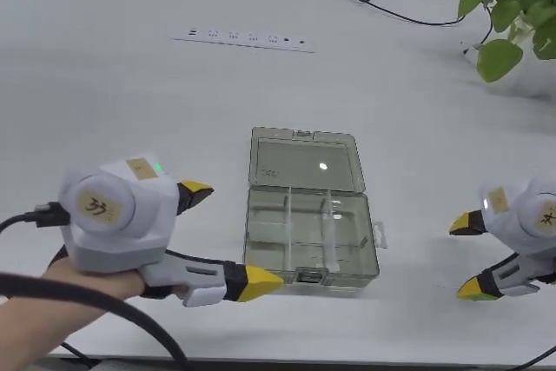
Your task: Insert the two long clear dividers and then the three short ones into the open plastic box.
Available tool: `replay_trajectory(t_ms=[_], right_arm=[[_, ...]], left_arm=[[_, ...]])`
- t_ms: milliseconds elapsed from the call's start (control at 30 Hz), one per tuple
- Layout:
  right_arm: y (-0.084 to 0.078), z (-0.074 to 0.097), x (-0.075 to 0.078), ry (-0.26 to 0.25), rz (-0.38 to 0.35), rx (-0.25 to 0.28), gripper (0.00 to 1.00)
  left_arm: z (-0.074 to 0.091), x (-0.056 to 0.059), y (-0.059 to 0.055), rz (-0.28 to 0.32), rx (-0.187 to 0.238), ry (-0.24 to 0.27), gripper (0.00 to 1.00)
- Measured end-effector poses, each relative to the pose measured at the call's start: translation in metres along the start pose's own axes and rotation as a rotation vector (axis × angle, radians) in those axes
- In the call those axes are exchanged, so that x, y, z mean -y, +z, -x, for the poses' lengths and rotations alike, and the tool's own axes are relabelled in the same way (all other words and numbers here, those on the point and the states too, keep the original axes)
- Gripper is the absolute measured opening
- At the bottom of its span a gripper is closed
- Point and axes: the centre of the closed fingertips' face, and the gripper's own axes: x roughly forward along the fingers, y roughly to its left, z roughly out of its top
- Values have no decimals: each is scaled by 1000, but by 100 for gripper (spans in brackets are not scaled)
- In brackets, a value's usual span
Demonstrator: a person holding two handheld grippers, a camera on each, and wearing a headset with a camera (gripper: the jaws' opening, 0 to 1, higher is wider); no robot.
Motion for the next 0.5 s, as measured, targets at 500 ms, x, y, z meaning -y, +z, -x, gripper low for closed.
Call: replay_trajectory(t_ms=[500], right_arm=[[-3,-7,-3,21,21,-27,37]], left_arm=[[-1,-2,-3,13,0,0,92]])
